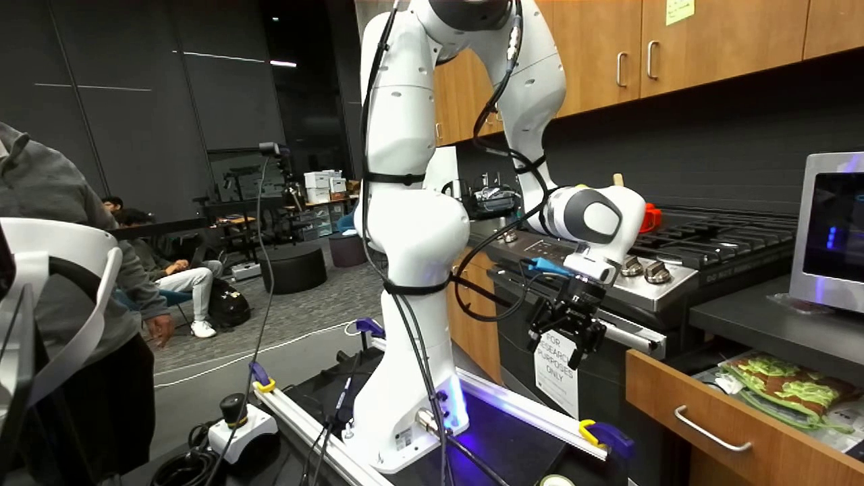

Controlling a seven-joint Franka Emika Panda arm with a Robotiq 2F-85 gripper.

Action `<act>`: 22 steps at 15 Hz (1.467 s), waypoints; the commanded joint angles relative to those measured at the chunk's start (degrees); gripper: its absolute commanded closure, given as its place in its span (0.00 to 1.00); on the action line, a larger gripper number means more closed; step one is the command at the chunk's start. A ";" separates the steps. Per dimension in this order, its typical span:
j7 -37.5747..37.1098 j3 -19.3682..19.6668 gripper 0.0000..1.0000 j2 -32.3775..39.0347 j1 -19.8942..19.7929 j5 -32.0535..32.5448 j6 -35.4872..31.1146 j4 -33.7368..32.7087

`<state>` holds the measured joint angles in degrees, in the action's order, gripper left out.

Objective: Close the top drawer of the kitchen unit

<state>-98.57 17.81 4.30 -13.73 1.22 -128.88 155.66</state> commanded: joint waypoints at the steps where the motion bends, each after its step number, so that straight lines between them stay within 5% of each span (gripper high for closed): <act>1: 0.30 1.15 0.00 5.00 -1.79 -1.38 1.02 -2.94; 11: 4.54 3.35 0.00 17.21 -3.78 -8.94 0.43 -8.70; 22: 21.47 -1.12 0.00 12.28 -2.28 -20.98 -20.57 -3.91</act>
<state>-82.05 17.90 20.38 -16.47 -17.12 -144.43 148.09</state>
